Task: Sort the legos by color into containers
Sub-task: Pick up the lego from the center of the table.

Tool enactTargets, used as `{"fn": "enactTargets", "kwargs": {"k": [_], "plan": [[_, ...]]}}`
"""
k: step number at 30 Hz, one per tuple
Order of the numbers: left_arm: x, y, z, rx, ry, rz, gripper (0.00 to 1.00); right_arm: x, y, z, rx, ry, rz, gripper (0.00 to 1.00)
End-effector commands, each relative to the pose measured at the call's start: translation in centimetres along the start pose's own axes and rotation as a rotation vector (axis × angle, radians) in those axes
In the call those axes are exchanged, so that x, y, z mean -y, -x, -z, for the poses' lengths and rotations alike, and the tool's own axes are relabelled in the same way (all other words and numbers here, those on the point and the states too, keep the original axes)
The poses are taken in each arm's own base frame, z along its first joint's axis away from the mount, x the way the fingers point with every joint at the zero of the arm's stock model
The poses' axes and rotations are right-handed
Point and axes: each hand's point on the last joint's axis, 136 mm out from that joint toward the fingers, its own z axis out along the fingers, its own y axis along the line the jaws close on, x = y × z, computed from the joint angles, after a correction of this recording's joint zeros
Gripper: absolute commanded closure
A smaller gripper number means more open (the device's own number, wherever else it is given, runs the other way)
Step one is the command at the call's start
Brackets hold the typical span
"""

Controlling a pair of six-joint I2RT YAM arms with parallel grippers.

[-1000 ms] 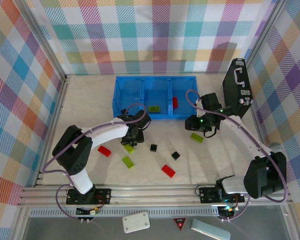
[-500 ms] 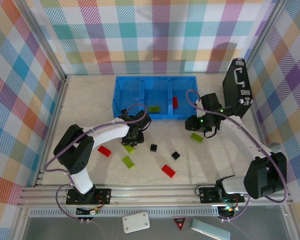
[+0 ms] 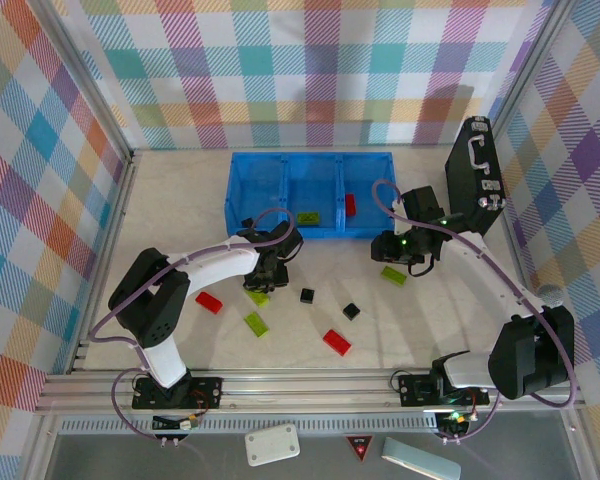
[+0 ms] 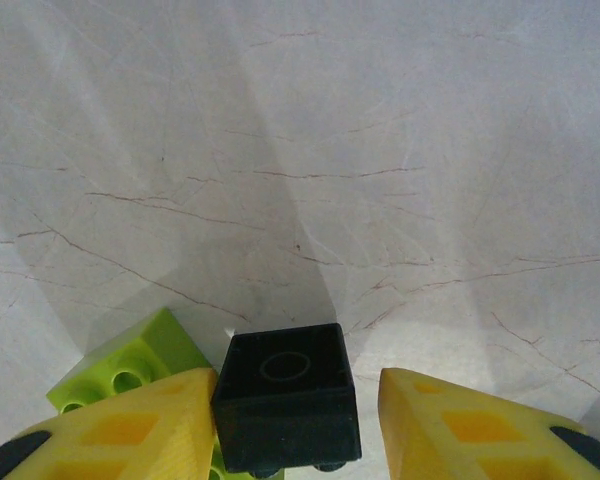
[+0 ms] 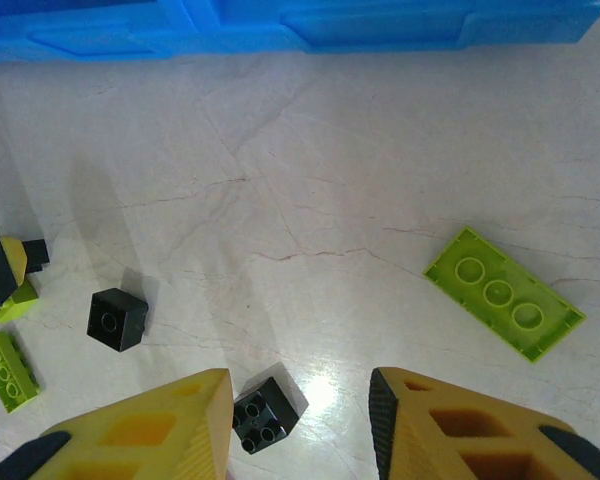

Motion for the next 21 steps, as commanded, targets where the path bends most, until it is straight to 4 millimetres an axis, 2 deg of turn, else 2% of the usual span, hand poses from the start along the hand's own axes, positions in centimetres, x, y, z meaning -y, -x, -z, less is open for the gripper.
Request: {"fn": "enactTargets", "kwargs": {"k": [1,11,21], "plan": [[-0.4,-0.6,-0.3,-0.016,0.018,-0.015,0.56,-0.1,-0.4,0.7,0.006,-0.001,0.007,0.57],[-0.1,-0.2,0.3,-0.002,0.005,-0.027,0.62,-0.1,-0.5,1.0,0.009,-0.007,0.007,0.58],[0.3,1.8,3.0,0.066,-0.009,-0.057,0.63,0.1,-0.9,1.7,0.009,-0.024,0.008,0.58]]}}
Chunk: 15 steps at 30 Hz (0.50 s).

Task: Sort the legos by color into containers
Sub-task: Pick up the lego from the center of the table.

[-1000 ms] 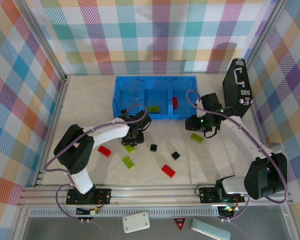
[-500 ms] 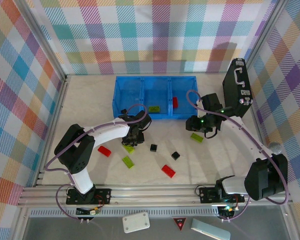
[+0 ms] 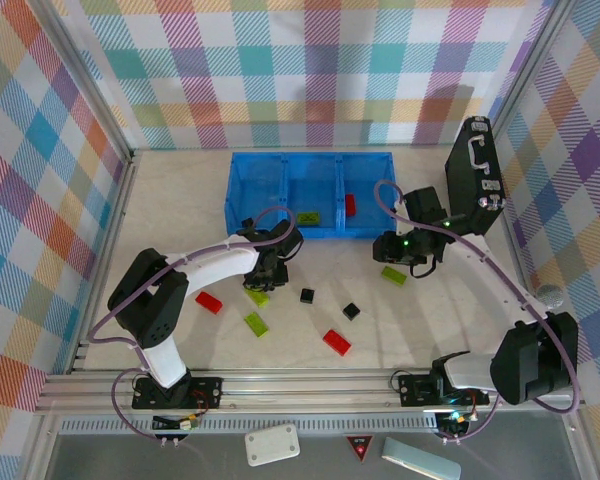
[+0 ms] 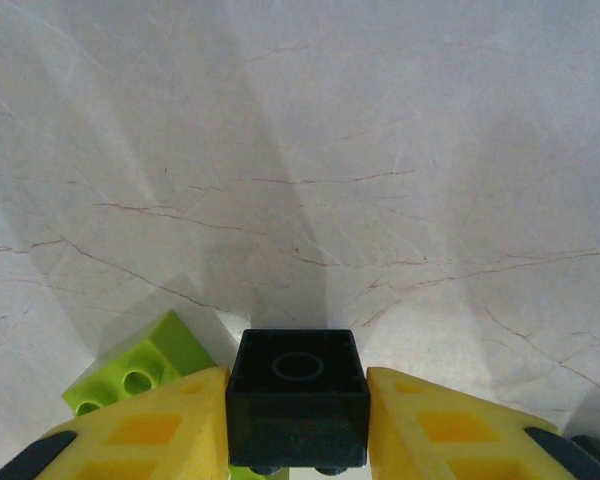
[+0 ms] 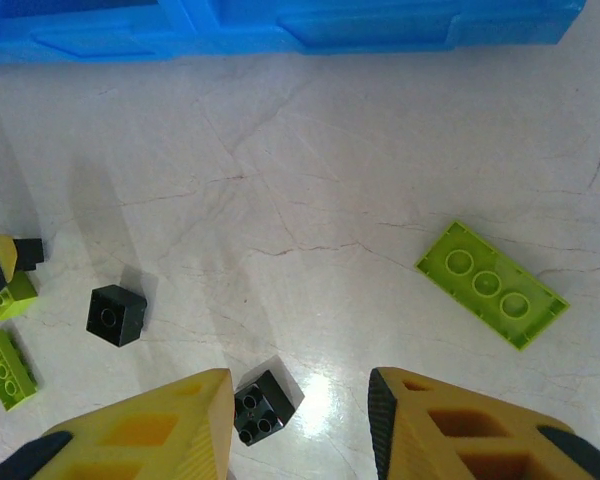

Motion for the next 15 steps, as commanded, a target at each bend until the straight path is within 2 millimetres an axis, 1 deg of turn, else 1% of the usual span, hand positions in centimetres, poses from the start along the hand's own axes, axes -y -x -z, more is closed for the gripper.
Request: {"fn": "enactTargets", "kwargs": {"k": [1,5,8,11,15], "plan": [[0.3,1.6,2.6,0.060,-0.016,-0.026,0.63,0.1,-0.8,0.9,-0.005,-0.017,0.006,0.58],[0.4,3.1,3.5,0.084,-0.020,-0.038,0.63,0.4,-1.2,1.5,-0.002,-0.033,0.004,0.58],[0.3,4.7,4.5,0.113,-0.028,-0.046,0.63,0.6,-1.6,2.0,-0.004,-0.043,0.004,0.58],[0.0,6.5,5.2,0.141,-0.030,-0.054,0.63,0.8,-1.9,2.5,0.001,-0.056,-0.001,0.58],[-0.6,9.5,5.9,0.184,-0.004,-0.077,0.64,1.1,-2.4,3.0,0.003,-0.070,-0.002,0.58]]}}
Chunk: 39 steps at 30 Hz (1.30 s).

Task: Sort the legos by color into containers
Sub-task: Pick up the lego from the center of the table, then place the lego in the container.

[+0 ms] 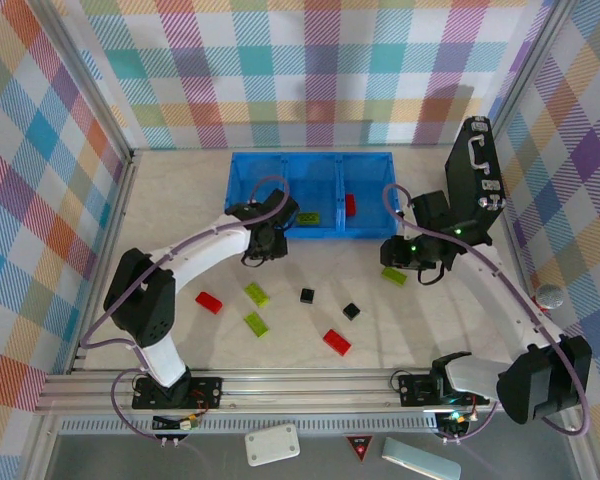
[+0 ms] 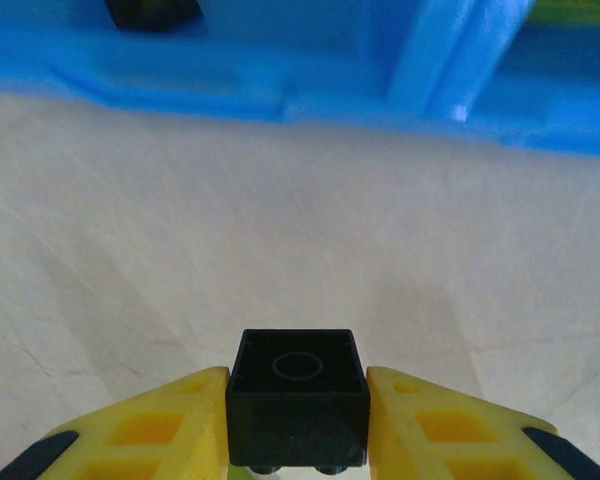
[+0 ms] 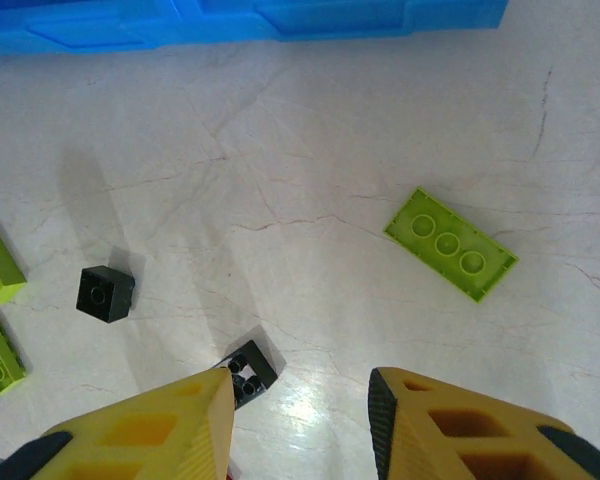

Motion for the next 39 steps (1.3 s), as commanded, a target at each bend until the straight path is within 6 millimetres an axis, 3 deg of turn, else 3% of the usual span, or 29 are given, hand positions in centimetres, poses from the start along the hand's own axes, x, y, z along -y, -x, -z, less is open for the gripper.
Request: {"fn": "enactTargets", "kwargs": {"k": [1,10,20,28,39], "plan": [[-1.2,2.7,0.9,0.043,0.047,-0.059,0.64,0.5,-1.2,0.6,-0.023,-0.026,-0.007,0.58],[-2.2,8.4,-0.3,0.088,0.009,-0.085,0.64,0.9,-1.7,1.5,-0.021,-0.050,-0.014,0.58],[-1.6,13.0,-4.7,0.076,-0.058,-0.099,0.65,1.2,-2.1,2.4,-0.013,-0.070,-0.010,0.58],[-1.6,14.8,-7.6,0.034,-0.055,-0.092,0.65,1.6,-2.4,3.1,-0.008,-0.090,-0.008,0.58],[-2.4,15.2,-10.9,-0.007,-0.007,-0.058,0.64,1.6,-2.1,3.4,-0.004,-0.098,0.003,0.58]]}}
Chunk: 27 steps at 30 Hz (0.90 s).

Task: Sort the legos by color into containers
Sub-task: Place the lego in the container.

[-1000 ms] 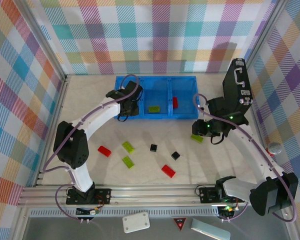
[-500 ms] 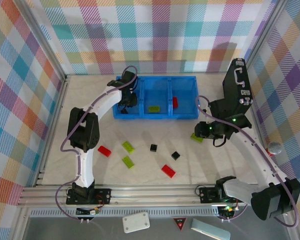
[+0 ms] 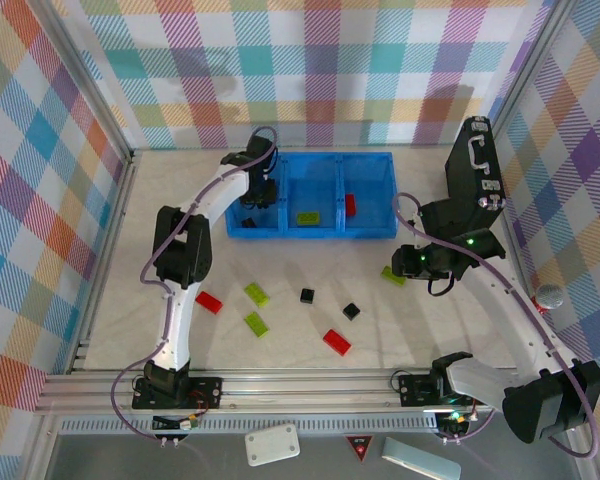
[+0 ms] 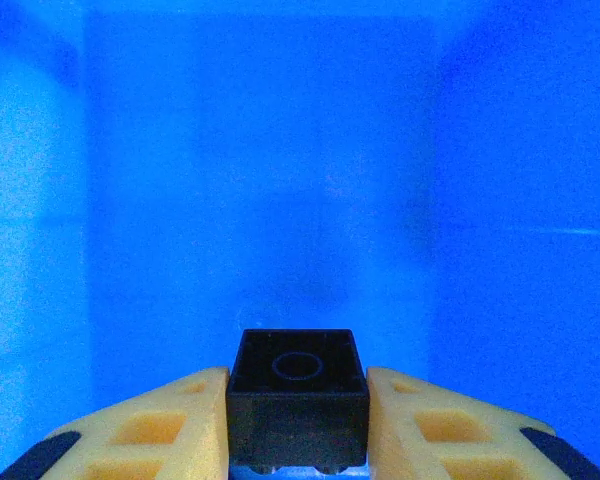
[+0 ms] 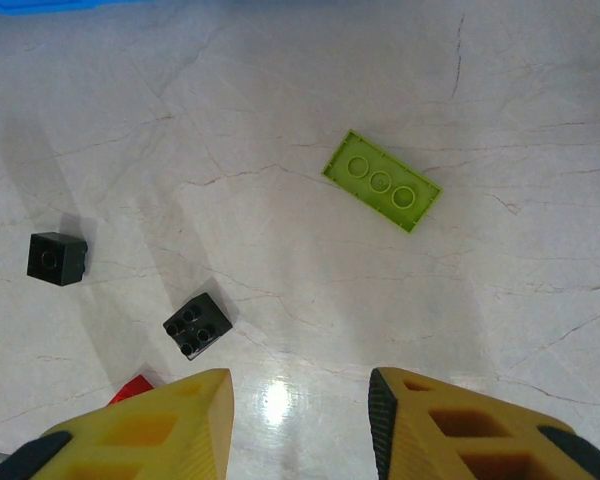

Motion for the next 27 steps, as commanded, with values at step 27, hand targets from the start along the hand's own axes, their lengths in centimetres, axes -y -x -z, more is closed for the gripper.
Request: {"fn": "enactTargets", "kwargs": {"k": [27], "plan": [[-0.7,1.6,4.7,0.022,-0.031,0.033,0.52,-0.7,0.0,2.5,0.021,0.027,-0.001,0.57]]}}
